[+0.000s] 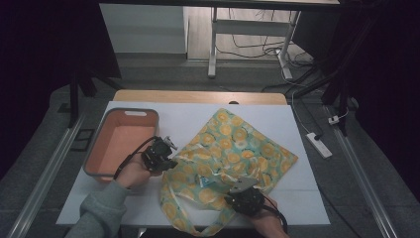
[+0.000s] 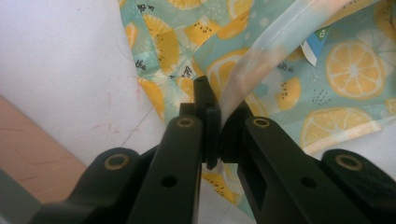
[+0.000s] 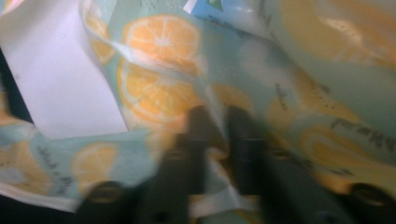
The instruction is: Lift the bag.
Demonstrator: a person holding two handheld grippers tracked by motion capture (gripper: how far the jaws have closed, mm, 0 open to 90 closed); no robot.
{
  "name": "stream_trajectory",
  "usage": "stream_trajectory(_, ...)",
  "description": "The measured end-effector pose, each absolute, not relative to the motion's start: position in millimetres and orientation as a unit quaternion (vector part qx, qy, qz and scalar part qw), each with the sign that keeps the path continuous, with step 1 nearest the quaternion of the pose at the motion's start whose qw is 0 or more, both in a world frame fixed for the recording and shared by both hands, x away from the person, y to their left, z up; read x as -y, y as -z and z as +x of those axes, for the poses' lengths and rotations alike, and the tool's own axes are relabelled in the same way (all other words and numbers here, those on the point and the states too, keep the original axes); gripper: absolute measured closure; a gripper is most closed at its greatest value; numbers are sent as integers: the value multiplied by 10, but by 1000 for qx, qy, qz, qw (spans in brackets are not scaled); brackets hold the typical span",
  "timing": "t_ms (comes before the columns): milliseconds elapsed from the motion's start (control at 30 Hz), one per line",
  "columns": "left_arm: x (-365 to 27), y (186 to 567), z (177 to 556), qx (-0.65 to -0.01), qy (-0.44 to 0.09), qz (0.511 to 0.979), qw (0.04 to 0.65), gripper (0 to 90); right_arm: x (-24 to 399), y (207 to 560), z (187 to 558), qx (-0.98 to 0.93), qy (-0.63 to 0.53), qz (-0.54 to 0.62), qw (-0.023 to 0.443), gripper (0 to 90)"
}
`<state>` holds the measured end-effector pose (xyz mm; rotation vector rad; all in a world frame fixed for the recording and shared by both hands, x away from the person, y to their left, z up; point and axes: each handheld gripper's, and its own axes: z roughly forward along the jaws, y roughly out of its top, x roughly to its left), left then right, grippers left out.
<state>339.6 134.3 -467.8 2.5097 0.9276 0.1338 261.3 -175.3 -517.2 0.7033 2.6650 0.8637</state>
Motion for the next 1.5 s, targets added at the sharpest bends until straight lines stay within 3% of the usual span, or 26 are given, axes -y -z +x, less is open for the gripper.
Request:
stream_trajectory(167, -1419, 4615, 3353, -338, -49, 906, 250, 877, 1843, 5048, 2555, -912, -307, 232, 140, 899)
stream_trajectory(267, -1525, 4538, 3302, -340, -59, 898, 272, 880, 2043, 4817, 2510, -888, -344, 244, 180, 900)
stream_trajectory(367, -1639, 4444, 3216, -340, -52, 886, 312, 881, 2248, 4531, 2489, -858, -387, 253, 224, 900)
stream_trajectory(567, -1833, 4155, 3038, -334, -51, 854, 395, 883, 2482, 4143, 2526, -813, -452, 261, 258, 900)
stream_trajectory(967, -2217, 3400, 2899, -319, -92, 776, 536, 885, 2509, 3128, 2555, -742, -549, 215, 318, 900)
stream_trajectory(1167, -2297, 3048, 2915, -316, -131, 755, 559, 884, 2493, 2658, 2637, -709, -584, 194, 344, 900)
stream_trajectory(1267, -2210, 3075, 3058, -328, -136, 761, 543, 883, 2456, 2626, 2801, -711, -571, 201, 358, 900)
stream_trajectory(1500, -1958, 3613, 3587, -382, -98, 788, 472, 880, 2376, 3217, 3532, -769, -504, 275, 280, 900)
